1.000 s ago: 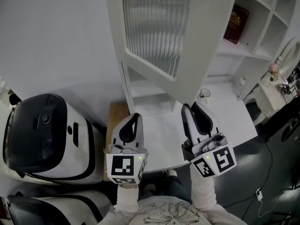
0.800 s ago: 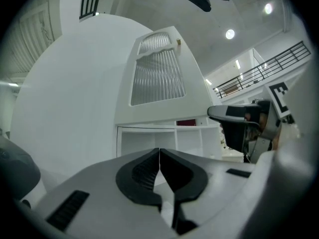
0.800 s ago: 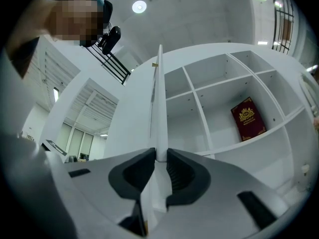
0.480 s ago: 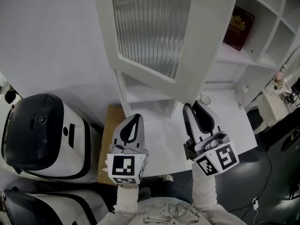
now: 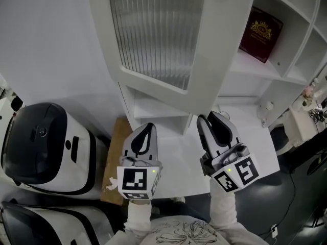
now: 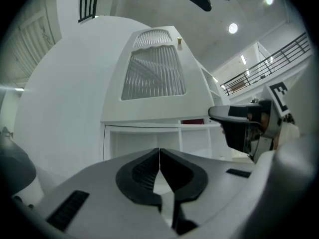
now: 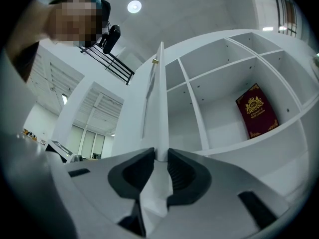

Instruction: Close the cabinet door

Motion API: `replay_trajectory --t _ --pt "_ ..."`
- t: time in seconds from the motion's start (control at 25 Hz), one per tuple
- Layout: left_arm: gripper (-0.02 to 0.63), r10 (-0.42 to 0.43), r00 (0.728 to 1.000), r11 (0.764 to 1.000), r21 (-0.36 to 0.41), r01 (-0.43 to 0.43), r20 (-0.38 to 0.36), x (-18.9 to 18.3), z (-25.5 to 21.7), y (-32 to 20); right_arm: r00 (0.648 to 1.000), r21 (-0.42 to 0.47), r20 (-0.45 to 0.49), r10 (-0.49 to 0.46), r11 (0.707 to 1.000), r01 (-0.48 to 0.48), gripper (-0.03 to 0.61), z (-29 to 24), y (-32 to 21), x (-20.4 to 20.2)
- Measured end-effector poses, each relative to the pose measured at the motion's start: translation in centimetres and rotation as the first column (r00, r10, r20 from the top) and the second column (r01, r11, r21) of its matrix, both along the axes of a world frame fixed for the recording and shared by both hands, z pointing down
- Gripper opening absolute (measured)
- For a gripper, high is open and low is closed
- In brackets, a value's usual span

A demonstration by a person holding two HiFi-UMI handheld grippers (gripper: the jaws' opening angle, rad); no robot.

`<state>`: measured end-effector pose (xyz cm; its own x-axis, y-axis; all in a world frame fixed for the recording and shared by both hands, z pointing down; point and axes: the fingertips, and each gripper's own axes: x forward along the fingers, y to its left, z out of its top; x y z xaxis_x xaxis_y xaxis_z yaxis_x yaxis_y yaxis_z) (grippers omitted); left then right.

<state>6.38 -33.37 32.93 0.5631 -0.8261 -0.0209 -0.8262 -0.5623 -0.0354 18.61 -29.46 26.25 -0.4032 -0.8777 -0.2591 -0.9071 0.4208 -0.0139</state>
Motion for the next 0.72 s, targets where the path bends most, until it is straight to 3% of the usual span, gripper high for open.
replay_trajectory --t 0.72 --pt "0.005 -0.108 0.994 0.994 0.005 0.108 0.027 2.3 -0.4 -2.2 0.992 0.003 0.017 -0.126 0.992 0.126 0.083 0.1 -3.6 2.8"
